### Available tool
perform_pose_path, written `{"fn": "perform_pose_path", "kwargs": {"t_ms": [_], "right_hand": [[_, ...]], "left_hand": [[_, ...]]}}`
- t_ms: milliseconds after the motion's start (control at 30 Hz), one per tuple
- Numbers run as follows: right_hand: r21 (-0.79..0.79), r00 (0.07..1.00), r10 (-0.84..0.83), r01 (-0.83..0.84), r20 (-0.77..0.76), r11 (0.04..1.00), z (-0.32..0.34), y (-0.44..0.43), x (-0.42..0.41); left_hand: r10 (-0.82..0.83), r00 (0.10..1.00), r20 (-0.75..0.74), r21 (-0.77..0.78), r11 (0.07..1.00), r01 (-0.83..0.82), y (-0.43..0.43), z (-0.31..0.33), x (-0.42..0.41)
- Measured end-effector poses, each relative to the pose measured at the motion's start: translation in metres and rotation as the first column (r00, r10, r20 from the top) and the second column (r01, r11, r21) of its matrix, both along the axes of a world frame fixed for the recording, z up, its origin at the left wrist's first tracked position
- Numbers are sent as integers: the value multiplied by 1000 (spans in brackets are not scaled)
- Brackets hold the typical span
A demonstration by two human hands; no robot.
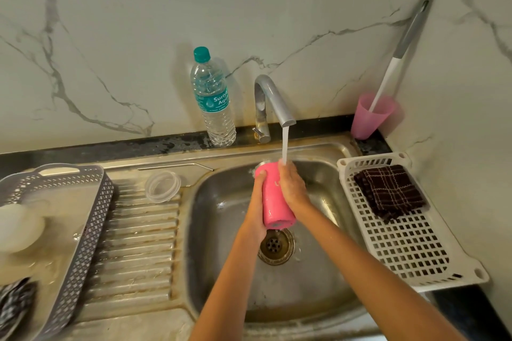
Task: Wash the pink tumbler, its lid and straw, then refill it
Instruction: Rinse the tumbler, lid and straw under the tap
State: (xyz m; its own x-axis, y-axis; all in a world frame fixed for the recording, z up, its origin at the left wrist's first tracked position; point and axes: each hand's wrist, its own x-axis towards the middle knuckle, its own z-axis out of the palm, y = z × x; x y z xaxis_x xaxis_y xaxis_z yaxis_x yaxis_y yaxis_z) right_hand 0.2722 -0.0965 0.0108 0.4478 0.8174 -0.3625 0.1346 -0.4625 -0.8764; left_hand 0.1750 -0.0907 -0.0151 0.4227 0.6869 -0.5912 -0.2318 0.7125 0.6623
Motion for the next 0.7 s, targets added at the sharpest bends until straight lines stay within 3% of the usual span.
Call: {"fn": "perform_pose_path", "kwargs": {"t_ms": [133,233,300,433,467,600,667,700], "right_hand": [[39,965,129,-141,229,989,-6,-14,-16],[107,909,250,-300,333,948,-11,-23,-22],[141,926,265,-310,270,940,-5,-21,-19],[22,992,90,-89,-86,996,5,-11,-4],[10,991,102,-101,-81,995,5,-15,-6],[38,938,243,-260,247,965,-19,-36,-19],[11,964,198,-203,179,979,-19,-29,-12],[-11,987,146,-146,66,989,-12,-24,-7]], "left_hand": [[128,965,-229,142,985,-97,12,-1,-5],[0,991,-132,167,986,23,6,1,-7],[15,997,-72,137,991,-5,3,1,-3],[136,991,-10,-25,990,-136,7,-6,7],[153,988,-18,-36,987,-154,6,-7,9],[192,981,15,-102,977,-189,9,-7,5],[129,990,61,-82,989,-124,6,-7,5],[110,992,64,-78,991,-105,1,-7,6]]}}
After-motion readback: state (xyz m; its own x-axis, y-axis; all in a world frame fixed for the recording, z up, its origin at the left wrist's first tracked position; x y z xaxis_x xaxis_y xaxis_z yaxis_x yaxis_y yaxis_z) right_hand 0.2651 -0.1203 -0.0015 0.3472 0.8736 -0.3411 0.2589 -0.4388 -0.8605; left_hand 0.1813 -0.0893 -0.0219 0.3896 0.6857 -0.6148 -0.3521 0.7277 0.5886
